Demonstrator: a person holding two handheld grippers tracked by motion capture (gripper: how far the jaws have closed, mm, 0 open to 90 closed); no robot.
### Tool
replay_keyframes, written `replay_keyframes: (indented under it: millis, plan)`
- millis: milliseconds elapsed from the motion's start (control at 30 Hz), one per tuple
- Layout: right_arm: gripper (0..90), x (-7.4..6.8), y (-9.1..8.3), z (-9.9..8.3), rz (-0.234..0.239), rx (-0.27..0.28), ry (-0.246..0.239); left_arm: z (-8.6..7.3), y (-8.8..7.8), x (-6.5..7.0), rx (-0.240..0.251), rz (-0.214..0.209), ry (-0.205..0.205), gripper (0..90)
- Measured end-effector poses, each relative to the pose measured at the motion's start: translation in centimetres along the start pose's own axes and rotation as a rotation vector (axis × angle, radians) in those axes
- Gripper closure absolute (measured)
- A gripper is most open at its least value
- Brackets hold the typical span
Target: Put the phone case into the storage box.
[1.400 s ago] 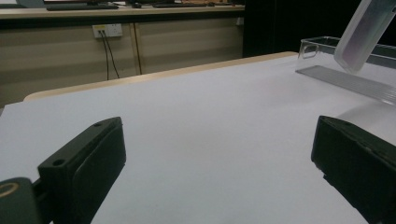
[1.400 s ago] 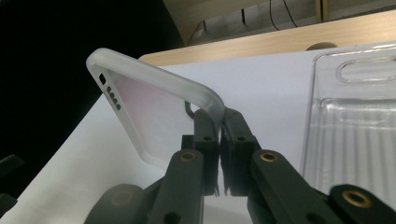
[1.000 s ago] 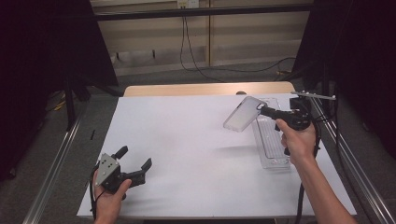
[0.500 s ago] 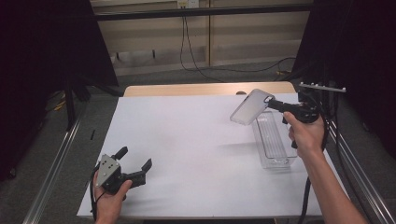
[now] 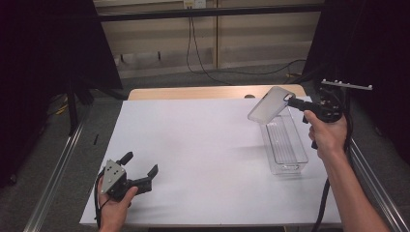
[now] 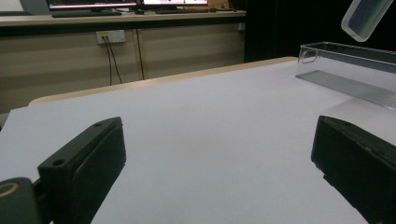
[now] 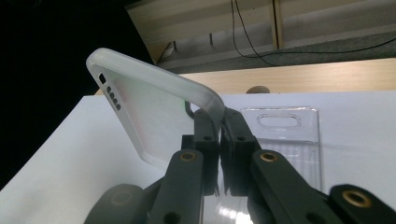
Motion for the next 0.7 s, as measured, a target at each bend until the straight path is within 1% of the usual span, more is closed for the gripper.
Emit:
replay_keyframes:
  millis: [133, 233, 433, 700]
  plan:
    - [86.2, 0.4, -0.5, 0.5, -0.024, 0.004, -0.008, -0.1, 0.1, 0.0, -0.003, 0.003, -0.005, 3.2]
    - [86.2, 0.7, -0.6, 0.7, -0.041, 0.008, -0.014, -0.1, 0.1, 0.1, -0.004, -0.004, -0.007, 3.2]
    - [86.1, 1.5, -0.6, 0.8, -0.075, 0.0, -0.029, -0.1, 0.1, 0.1, -0.007, -0.008, -0.002, 3.1]
    - [86.2, 2.4, -0.5, 1.3, -0.106, -0.008, -0.038, -0.1, 0.2, 0.1, -0.007, -0.009, -0.005, 3.1]
Point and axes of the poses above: each handheld gripper's, and its own axes: y roughly forward along the jaws, z roughly out of its top, x roughly to its right, the point moved 4 cm from there along y, roughly forward along the jaws, and after that the axes turned 9 degrees about z, right-handed, at the moved point
